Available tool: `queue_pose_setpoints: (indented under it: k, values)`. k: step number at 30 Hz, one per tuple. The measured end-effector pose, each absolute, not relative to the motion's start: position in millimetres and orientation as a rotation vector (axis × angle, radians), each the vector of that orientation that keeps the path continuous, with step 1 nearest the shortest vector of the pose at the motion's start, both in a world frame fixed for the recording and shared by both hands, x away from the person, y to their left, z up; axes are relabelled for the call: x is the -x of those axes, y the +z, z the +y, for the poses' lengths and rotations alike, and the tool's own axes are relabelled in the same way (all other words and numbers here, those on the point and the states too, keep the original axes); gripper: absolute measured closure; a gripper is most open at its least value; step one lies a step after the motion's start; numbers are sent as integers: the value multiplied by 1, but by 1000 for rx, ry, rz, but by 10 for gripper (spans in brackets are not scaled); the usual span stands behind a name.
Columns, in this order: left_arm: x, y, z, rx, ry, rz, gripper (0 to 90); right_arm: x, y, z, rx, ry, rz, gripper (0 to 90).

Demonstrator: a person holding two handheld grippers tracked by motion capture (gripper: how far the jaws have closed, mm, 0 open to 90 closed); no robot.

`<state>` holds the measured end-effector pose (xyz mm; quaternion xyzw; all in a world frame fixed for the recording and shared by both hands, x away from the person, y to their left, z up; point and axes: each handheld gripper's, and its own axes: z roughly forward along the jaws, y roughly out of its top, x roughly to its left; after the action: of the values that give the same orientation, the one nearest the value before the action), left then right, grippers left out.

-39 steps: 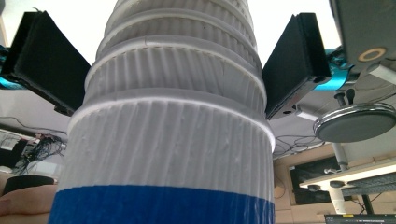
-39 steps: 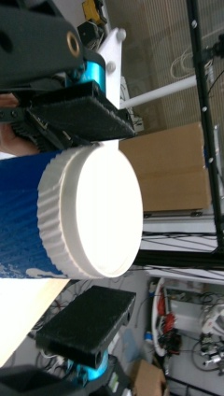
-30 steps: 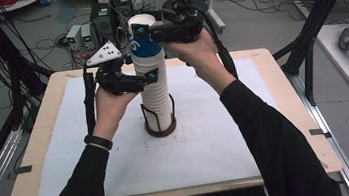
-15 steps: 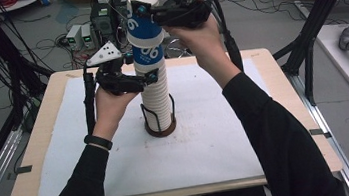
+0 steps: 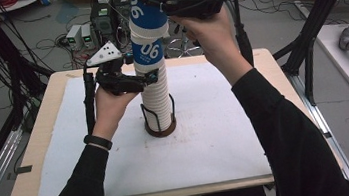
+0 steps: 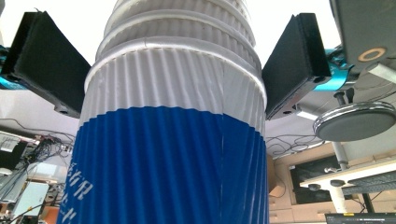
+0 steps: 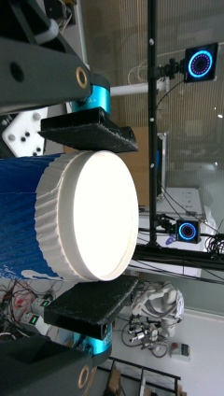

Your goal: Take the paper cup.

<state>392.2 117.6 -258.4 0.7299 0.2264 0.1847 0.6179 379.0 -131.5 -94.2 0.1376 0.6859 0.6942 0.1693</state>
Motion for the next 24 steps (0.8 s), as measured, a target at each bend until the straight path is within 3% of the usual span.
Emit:
queue_pose_setpoints:
  k: [10, 24]
  values:
    - [-392, -258, 118, -1682, 427, 522, 116, -361, -99, -168, -363, 1948, 1960, 319]
    - [-392, -258, 118, -1686, 429, 523, 116, -342, -160, -214, -404, 1927, 2024, 319]
